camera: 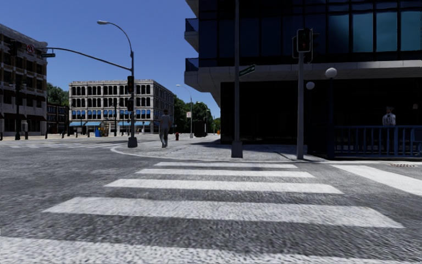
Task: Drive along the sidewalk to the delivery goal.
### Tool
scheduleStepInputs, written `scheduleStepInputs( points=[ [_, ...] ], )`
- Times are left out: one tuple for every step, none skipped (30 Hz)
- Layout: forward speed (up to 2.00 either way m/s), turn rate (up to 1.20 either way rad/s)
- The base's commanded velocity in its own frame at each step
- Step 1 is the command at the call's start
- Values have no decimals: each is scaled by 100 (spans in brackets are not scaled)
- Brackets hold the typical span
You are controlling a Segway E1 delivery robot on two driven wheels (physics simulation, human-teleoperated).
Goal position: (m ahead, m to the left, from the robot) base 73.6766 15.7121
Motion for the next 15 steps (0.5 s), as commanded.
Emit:
scheduleStepInputs(
  points=[
    [200,0],
    [200,0],
    [200,0],
    [200,0],
    [200,0],
    [200,0],
    [200,0],
    [200,0],
    [200,3],
    [200,12],
    [200,15],
    [200,15],
    [200,16],
    [200,17],
    [200,18]
  ],
)
